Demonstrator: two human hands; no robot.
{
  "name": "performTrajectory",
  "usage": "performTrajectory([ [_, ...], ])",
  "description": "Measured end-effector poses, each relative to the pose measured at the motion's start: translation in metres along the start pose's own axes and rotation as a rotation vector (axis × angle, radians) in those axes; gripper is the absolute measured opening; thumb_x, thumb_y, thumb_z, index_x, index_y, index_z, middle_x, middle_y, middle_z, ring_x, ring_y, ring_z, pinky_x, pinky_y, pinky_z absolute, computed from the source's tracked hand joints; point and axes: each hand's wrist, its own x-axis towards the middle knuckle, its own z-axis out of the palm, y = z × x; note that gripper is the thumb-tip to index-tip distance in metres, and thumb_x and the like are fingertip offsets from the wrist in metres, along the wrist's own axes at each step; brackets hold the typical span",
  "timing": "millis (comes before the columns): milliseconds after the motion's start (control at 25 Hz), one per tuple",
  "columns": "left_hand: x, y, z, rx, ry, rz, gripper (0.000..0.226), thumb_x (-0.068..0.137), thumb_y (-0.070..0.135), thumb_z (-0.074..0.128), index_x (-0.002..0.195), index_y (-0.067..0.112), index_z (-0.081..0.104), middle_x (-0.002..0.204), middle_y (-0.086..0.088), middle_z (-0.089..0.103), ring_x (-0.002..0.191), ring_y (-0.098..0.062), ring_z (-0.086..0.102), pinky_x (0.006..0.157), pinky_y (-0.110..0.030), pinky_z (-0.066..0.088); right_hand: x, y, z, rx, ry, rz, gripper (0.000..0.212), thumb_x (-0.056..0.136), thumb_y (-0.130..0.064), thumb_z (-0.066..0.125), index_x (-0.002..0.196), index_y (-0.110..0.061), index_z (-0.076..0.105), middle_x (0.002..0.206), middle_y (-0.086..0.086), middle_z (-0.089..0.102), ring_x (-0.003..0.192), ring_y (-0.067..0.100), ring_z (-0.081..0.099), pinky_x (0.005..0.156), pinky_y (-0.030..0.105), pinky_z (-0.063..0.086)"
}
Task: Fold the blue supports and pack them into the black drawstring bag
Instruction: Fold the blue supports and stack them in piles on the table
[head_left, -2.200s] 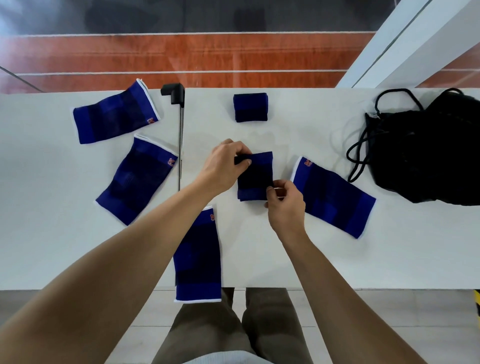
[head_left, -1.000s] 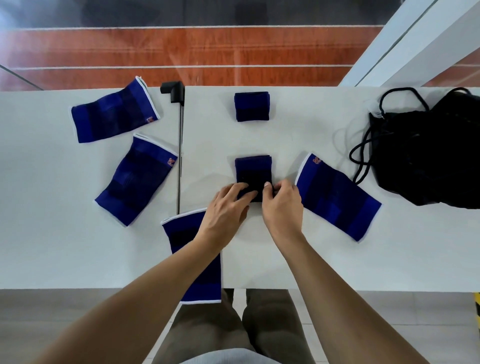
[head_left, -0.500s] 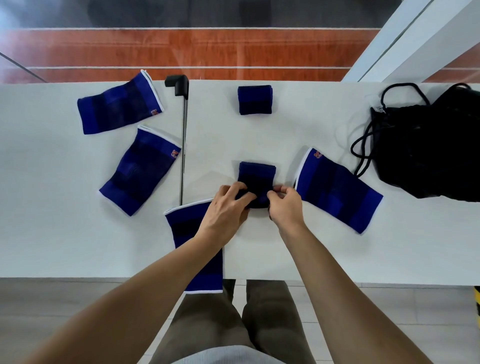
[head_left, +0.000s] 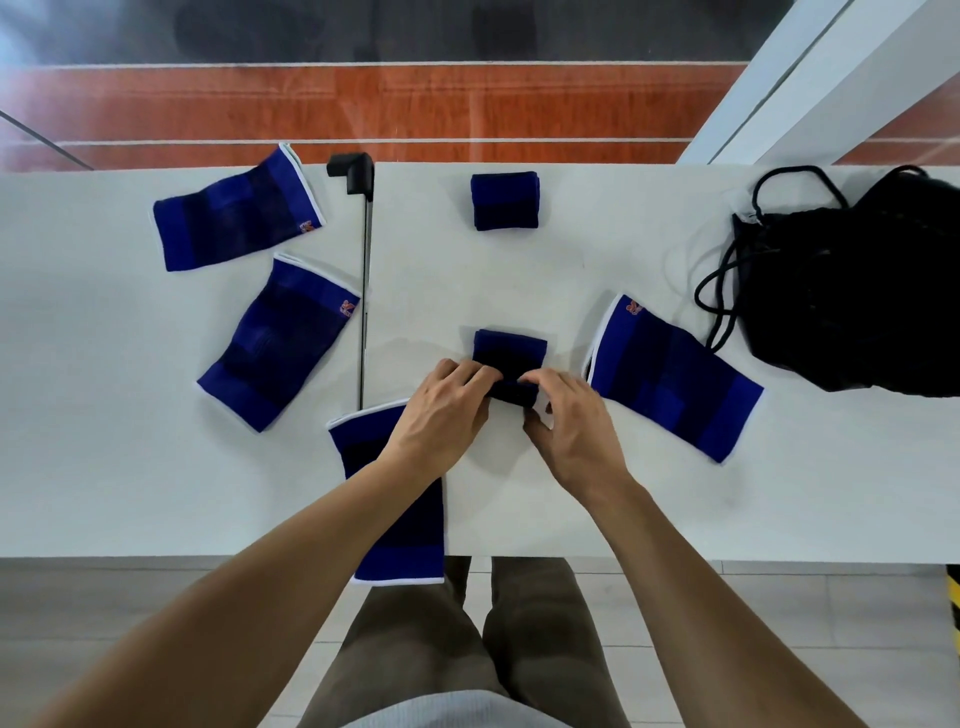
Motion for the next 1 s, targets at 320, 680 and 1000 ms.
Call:
performTrajectory([
  [320,0.022,-0.008,-0.004,-0.114,-0.015,-0.093,0.037,0.097,0.015,0.059,0.134,0.016,0.054,0.143,0.0,0.049,0.105,-0.03,0.057,0.092,-0.044,0.05,0.022,-0.009,-0.005,0.266,0.048,0.265,0.017,0.101,-0.032,0.053,0.114,-0.022,0.055,0.093,-0.002,0.071,0.074,0.019,0.067,0.065,0.041,0.056],
  [680,0.042,-0.008,0.001,-0.017,0.022,-0.127,0.038,0.095,0.018,0.064,0.132,0.025,0.063,0.115,0.002,0.061,0.092,-0.024,0.052,0.075,-0.03,0.046,0.034,-0.015,-0.002,0.036,0.096,0.264,0.028,0.098,-0.021,0.057,0.122,-0.02,0.041,0.084,-0.002,0.059,0.07,0.024,0.058,0.059,0.035,0.042],
  [1000,0.05,-0.012,0.005,0.019,0.031,-0.159,0.036,0.093,0.023,0.067,0.129,0.028,0.065,0.114,0.003,0.062,0.095,-0.025,0.049,0.091,-0.034,0.043,0.043,-0.015,0.009,-0.291,0.245,0.087,0.028,0.08,0.004,0.071,0.096,-0.014,0.056,0.086,0.001,0.056,0.073,0.023,0.051,0.071,0.033,0.04],
])
